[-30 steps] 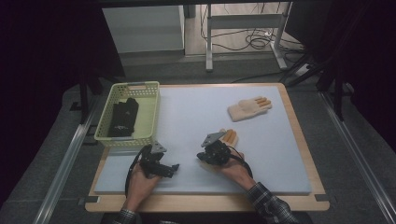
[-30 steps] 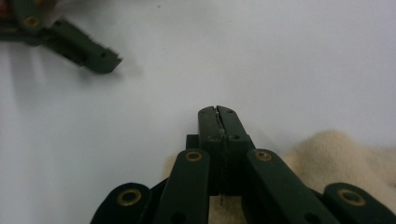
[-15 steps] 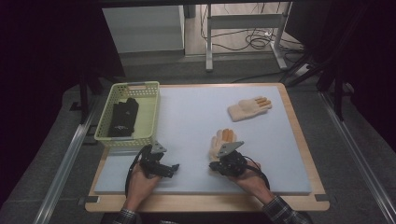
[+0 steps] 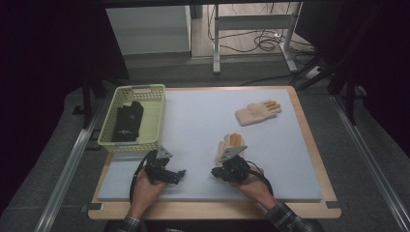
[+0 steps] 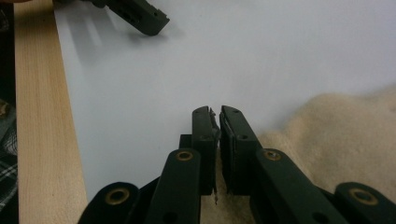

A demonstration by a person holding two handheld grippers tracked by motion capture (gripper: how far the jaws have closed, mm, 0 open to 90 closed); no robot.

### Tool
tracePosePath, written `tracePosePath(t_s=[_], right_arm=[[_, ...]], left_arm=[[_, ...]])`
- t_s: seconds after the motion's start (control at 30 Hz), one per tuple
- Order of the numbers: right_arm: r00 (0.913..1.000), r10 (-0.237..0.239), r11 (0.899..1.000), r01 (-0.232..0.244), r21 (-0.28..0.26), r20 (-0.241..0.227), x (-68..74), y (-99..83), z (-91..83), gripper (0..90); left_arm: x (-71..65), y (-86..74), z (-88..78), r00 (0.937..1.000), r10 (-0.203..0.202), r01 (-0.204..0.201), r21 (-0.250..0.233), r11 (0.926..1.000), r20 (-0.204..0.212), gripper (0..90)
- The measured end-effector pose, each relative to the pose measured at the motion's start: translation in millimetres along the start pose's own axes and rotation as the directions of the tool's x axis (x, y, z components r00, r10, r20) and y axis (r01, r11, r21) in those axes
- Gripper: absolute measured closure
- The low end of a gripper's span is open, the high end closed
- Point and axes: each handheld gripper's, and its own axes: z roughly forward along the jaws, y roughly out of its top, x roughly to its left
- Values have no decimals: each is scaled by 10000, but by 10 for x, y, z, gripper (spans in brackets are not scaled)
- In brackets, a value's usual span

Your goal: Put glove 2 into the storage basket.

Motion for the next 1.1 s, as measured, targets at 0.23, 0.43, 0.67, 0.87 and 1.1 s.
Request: tracePosePath(t_s=[0.23,0.43,0.67,0.87,1.1], right_arm=[[9996,114,9998,-117,152,242,-34,-110,-187,847],[9984,527,9975,-517,-489,196,-154,-51,-291,764],[9778,1528,9839,-1369,-1148,1435,-629,2,-447,711],[9375,2243,9706,-1905,-1469,2660,-1099,24,-521,690],[8961,2782,9583,-2345,-1633,3459,-1533,122,-486,690]], left_arm=[[0,0,1,10000,-7,7,0,10000,3,0],[-2,0,2,10000,-37,37,-20,10000,-5,0],[0,0,0,10000,-9,9,11,10000,5,0],[1,0,1,10000,-8,8,6,10000,8,0],[1,0,1,10000,-12,12,0,10000,14,0]])
